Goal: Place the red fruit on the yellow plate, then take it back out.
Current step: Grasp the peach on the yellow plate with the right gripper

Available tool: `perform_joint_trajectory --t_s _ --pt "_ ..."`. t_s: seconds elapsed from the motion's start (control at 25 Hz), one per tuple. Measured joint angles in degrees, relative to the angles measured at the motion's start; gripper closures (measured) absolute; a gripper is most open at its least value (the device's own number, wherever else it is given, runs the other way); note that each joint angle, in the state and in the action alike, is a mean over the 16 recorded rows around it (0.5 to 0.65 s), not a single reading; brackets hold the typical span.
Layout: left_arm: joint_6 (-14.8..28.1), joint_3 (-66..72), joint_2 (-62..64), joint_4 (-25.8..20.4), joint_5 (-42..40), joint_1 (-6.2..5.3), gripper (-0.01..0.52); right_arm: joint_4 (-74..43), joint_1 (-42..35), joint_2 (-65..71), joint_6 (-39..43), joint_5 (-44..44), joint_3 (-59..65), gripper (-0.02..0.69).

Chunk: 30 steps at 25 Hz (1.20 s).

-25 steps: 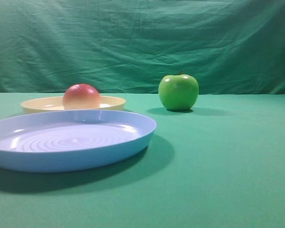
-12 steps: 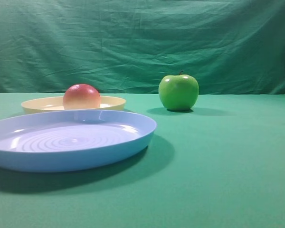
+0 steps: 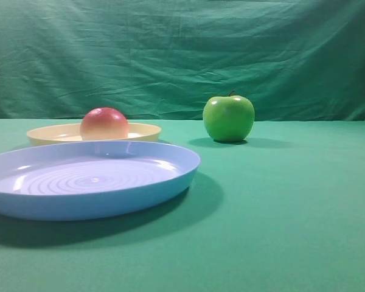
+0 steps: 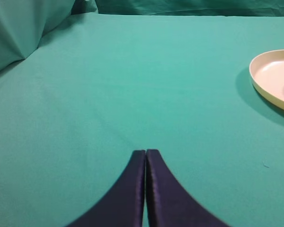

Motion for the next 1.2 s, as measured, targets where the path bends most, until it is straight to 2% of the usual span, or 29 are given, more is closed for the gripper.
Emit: perform_joint_trajectory --t_s 0.36,0.84,1.2 --pt "0.00 0.00 0.00 0.00 0.00 0.00 0.514 5.13 3.09 0.00 -6.05 -0.04 0.00 0.665" --pt "0.00 0.00 0.00 0.00 0.00 0.00 0.514 15.66 0.66 0.00 -17.33 -0.53 0.04 0.665" --pt "0.00 0.00 0.00 0.00 0.00 0.00 0.514 17.43 0.48 2.79 -18.49 -2.43 -4.31 0.665"
